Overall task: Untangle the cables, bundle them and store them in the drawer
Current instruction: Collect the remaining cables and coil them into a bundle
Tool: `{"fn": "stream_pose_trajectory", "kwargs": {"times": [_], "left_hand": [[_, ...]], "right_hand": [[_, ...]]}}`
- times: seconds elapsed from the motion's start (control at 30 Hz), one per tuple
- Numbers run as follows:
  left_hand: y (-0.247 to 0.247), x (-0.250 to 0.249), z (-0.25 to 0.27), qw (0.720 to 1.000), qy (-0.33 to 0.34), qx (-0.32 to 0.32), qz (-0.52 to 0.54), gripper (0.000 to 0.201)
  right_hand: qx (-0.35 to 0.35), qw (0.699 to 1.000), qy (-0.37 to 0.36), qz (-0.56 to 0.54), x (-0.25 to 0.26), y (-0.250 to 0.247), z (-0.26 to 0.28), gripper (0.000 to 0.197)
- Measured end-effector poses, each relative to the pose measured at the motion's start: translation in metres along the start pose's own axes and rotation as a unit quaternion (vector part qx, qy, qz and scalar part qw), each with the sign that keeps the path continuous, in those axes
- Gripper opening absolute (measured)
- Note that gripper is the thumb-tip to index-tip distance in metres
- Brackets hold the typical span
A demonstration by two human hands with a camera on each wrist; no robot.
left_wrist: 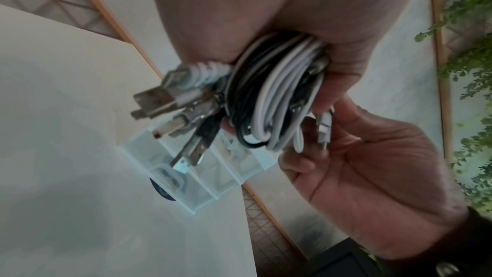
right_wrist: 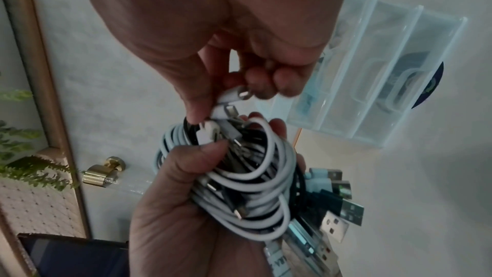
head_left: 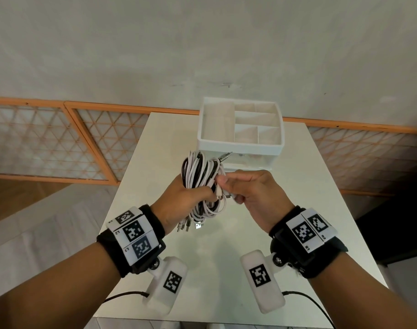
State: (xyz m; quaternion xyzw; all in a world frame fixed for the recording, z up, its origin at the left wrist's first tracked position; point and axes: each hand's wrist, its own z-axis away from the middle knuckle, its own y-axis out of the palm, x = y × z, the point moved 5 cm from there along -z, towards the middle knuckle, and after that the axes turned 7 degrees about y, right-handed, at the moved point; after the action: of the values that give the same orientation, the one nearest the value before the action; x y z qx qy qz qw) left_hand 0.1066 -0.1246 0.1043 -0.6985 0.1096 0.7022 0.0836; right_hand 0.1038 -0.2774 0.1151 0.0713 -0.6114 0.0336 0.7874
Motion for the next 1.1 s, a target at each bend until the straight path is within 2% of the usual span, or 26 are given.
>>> {"fn": "stream_pose_trajectory", "kwargs": {"times": [0.13, 0.3, 0.4, 0.5, 0.6, 0.73, 0.8, 0.9, 0.97, 1.03, 1.1], "left_hand": [[0.002, 0.002, 0.001, 1.000, -0.004, 0.018, 0.018, 0.033], [0.003, 0.002, 0.000, 0.998, -0.010, 0.023, 0.057, 0.031], [0.005, -0.003, 0.001, 0.997, 0.008, 0.056, 0.050, 0.019], [0.012, -0.010, 0.000, 0.995, 0.038, 0.095, 0.022, 0.008], [0.009, -0.006, -0.003, 0.997, 0.041, 0.072, -0.005, 0.013], [0.006, 0.001, -0.005, 0.997, 0.037, 0.051, -0.046, 0.029], [0.007, -0.001, -0.007, 0.997, 0.040, 0.046, -0.055, 0.035], [0.009, -0.004, -0.010, 0.996, 0.052, 0.049, -0.050, 0.070], [0.009, -0.007, -0.011, 0.995, 0.066, 0.052, -0.049, 0.088], [0.007, -0.011, -0.011, 0.993, 0.081, 0.054, -0.064, 0.085], [0.006, -0.014, -0.011, 0.992, 0.089, 0.046, -0.075, 0.073]], "right_hand": [[0.023, 0.998, 0.043, -0.029, 0.004, 0.001, 0.000, 0.017], [0.045, 0.998, 0.051, -0.018, 0.007, -0.001, -0.003, 0.019], [0.066, 0.997, 0.048, 0.006, 0.005, 0.000, -0.001, 0.017], [0.050, 0.998, 0.027, 0.026, 0.001, 0.005, 0.000, 0.014], [0.029, 0.999, 0.010, 0.036, -0.004, 0.008, -0.001, 0.010], [0.070, 0.995, 0.013, 0.065, -0.008, 0.009, 0.000, 0.014], [0.066, 0.996, 0.008, 0.065, -0.007, 0.007, 0.000, 0.015], [-0.004, 0.998, -0.018, 0.061, -0.005, 0.004, -0.002, 0.013], [-0.019, 0.998, -0.021, 0.048, -0.007, 0.004, -0.002, 0.012], [0.017, 1.000, -0.012, 0.016, -0.008, 0.006, -0.002, 0.003], [0.069, 0.997, 0.002, -0.016, -0.010, 0.007, 0.000, 0.006]]}}
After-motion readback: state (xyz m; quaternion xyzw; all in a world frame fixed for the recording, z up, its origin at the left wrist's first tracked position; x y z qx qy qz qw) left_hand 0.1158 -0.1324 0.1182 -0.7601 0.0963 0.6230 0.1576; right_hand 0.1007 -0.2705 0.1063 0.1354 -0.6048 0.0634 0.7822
